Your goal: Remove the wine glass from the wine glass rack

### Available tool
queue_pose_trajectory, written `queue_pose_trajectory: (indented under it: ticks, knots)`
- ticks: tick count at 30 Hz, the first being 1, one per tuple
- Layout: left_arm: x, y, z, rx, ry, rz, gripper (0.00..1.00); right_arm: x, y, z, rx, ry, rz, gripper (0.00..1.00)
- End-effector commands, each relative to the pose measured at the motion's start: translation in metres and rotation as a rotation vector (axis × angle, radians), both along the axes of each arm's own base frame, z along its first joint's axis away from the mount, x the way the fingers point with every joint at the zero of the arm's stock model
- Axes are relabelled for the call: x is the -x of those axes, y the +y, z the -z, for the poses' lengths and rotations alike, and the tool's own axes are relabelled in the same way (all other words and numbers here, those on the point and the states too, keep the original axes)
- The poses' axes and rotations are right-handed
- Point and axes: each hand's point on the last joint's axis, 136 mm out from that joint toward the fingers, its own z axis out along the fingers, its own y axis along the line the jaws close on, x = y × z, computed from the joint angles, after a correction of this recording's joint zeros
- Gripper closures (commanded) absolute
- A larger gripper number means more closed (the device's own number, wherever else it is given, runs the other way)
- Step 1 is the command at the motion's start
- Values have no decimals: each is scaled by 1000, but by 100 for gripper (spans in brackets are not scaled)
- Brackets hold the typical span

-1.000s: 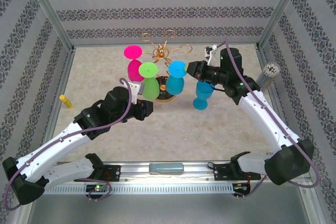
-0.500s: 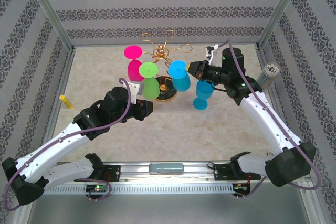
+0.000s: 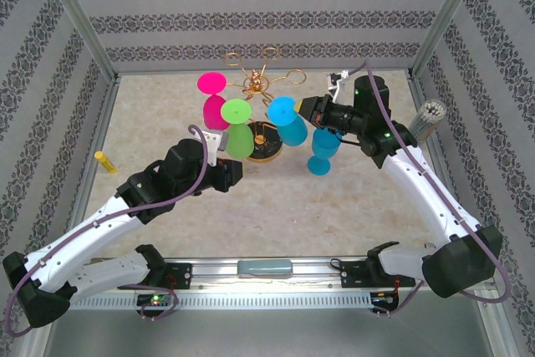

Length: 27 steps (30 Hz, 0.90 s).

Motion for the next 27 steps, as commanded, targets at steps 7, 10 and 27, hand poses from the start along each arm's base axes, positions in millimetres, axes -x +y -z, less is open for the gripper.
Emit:
queue_pose_trajectory:
  ticks: [7, 10, 27]
  knots:
    - [-4, 5, -9, 22, -41, -23, 69, 1, 0, -30, -86, -47, -4, 100]
    - [-4, 6, -10, 25, -42, -24, 69, 0, 0, -32, -93, -48, 1, 100]
    - [-4, 5, -13, 28, -45, -19, 69, -17, -3, -41, -111, -50, 42, 100]
